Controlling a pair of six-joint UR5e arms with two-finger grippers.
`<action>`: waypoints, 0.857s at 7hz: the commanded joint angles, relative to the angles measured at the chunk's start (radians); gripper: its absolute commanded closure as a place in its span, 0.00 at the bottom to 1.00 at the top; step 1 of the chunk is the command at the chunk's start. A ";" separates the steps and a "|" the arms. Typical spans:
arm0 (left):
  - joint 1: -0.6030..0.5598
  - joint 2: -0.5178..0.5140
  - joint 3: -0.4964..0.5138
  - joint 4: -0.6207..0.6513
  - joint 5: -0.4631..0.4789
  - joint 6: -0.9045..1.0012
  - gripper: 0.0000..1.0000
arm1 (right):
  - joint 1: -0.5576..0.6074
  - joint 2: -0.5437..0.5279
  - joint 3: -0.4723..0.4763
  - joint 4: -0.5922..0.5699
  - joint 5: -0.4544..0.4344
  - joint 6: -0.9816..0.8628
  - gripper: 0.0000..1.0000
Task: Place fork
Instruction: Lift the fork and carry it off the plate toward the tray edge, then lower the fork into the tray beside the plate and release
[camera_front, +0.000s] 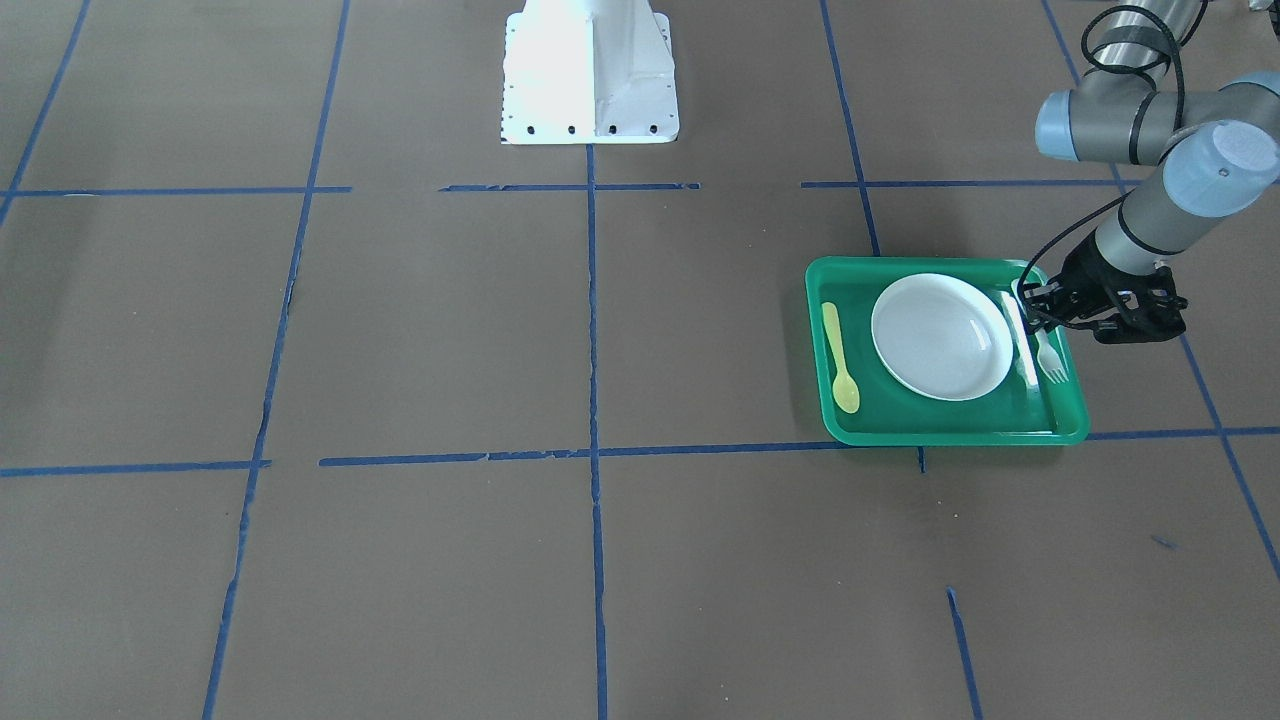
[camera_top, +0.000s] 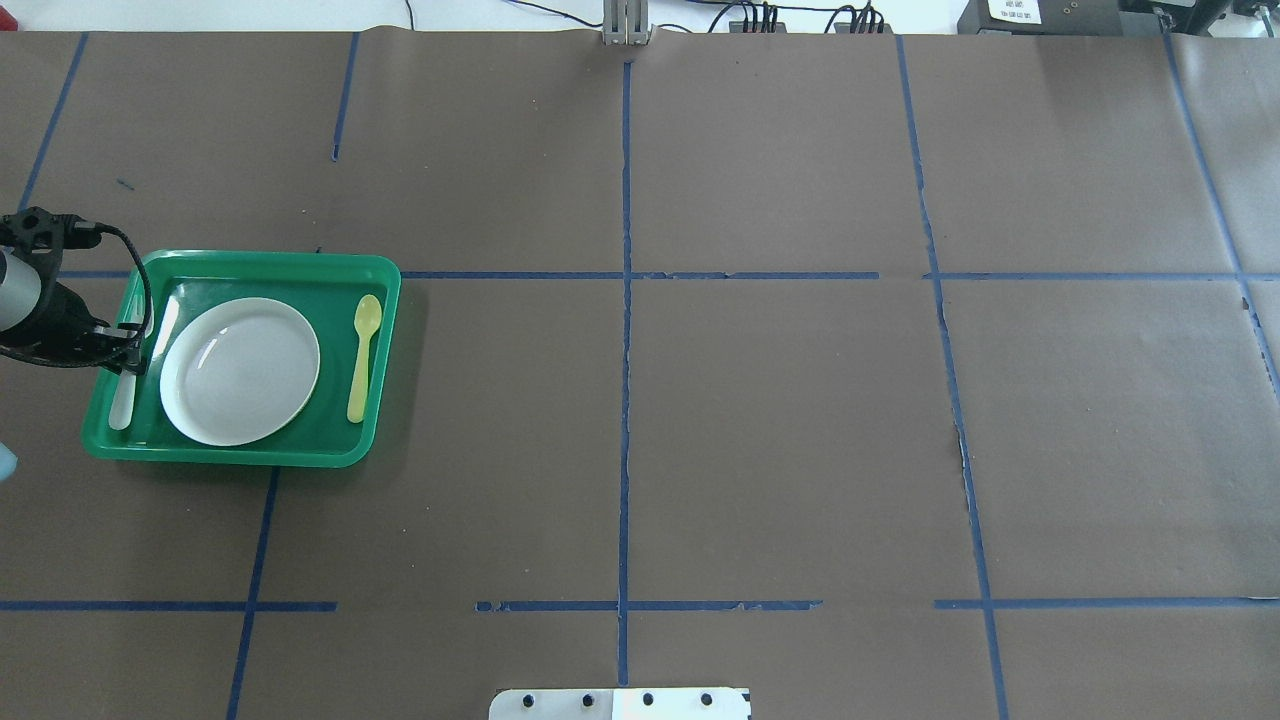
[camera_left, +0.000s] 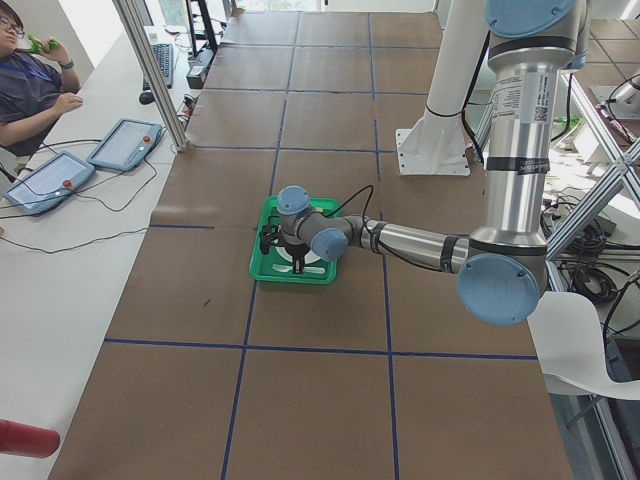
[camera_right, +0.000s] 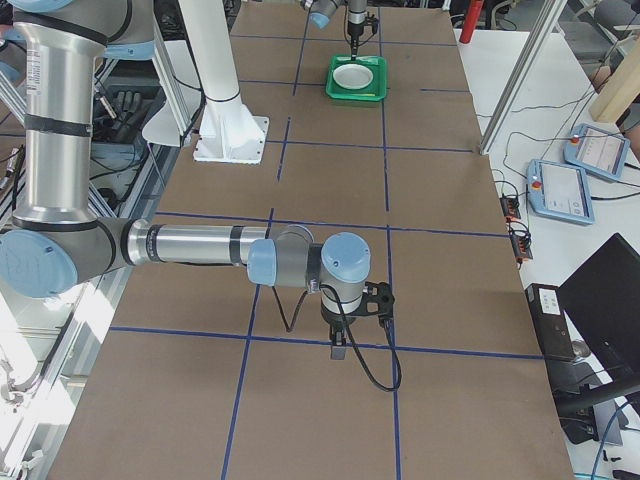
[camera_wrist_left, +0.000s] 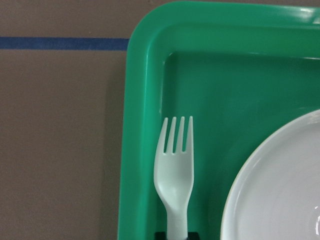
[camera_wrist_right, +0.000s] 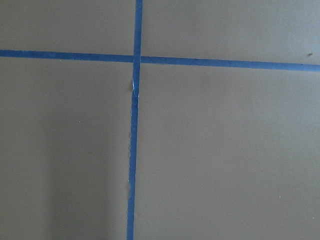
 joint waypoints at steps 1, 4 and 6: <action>-0.028 -0.001 -0.039 -0.041 -0.005 0.000 0.00 | 0.000 0.000 0.000 0.000 0.000 0.002 0.00; -0.126 -0.001 -0.097 -0.009 -0.004 0.003 0.00 | 0.000 0.000 0.000 0.000 0.000 0.002 0.00; -0.263 0.019 -0.089 0.019 -0.034 0.126 0.00 | 0.000 0.000 0.000 0.000 0.000 0.002 0.00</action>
